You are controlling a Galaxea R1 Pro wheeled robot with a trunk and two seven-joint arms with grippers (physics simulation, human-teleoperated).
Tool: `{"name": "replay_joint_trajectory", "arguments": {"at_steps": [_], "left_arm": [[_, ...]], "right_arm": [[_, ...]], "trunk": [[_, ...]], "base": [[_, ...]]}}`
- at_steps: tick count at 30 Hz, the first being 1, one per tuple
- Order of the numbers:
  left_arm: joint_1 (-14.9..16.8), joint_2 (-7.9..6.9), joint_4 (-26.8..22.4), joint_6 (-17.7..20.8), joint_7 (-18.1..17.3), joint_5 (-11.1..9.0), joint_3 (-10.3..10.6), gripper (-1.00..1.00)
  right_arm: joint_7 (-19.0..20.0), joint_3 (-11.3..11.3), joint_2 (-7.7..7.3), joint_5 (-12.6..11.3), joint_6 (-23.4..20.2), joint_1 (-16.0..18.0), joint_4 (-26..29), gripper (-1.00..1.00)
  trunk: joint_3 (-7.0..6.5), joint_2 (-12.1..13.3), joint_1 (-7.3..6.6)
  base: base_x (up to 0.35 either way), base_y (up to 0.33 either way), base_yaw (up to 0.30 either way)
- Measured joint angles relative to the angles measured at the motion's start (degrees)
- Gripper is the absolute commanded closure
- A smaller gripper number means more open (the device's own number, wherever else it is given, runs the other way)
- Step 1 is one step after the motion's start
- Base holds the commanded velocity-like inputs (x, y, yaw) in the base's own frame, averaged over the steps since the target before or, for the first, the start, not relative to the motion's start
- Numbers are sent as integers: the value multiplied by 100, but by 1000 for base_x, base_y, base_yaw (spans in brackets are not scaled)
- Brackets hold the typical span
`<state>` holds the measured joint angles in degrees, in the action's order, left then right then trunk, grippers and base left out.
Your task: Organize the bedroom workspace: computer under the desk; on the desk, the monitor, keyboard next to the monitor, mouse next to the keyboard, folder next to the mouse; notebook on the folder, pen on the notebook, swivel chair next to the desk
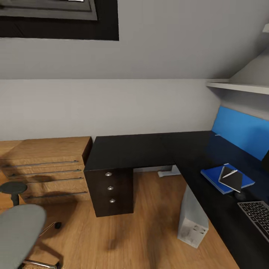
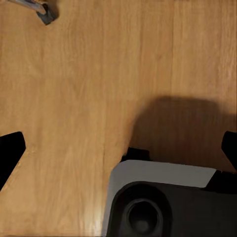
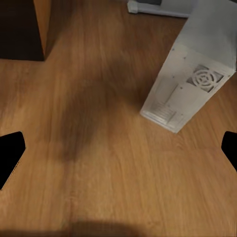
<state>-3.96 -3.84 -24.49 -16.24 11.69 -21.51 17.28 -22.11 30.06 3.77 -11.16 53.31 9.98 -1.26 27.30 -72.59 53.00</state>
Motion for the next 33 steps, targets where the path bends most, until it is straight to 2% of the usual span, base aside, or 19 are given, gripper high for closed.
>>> {"name": "replay_joint_trajectory", "arguments": {"at_steps": [2, 3, 6, 9, 15, 33], "left_arm": [[1, -2, 416, -571, -7, -17, -2, -100], [1, -3, 754, -1072, -13, -34, -8, -100], [3, 5, 1096, -1811, -6, -35, -9, -100], [3, 23, 1170, -2107, 4, -31, -8, -100], [3, 74, 1222, -2356, 14, -42, -18, -100], [3, 119, 1233, -2400, 16, -49, -45, -100]], "right_arm": [[2, 5, 1, 1, 18, -10, 0, -100], [3, 7, 2, -1, 30, -17, -1, -100], [0, 14, 11, -7, 46, -24, -1, -100], [-1, 16, 17, -12, 87, -26, -1, -100], [-4, 19, 27, -15, 267, -28, -1, -100], [-12, 19, 46, -16, 460, -37, -1, -100]], "trunk": [[0, 0, 0], [0, 0, 0], [0, 0, 0], [0, 0, 0], [0, 0, 0], [0, 0, 0]], "base": [[-19, 0, 285], [-12, 0, 285], [-7, 0, 285], [-3, 0, 285], [-1, 0, 285], [0, 0, 285]]}}
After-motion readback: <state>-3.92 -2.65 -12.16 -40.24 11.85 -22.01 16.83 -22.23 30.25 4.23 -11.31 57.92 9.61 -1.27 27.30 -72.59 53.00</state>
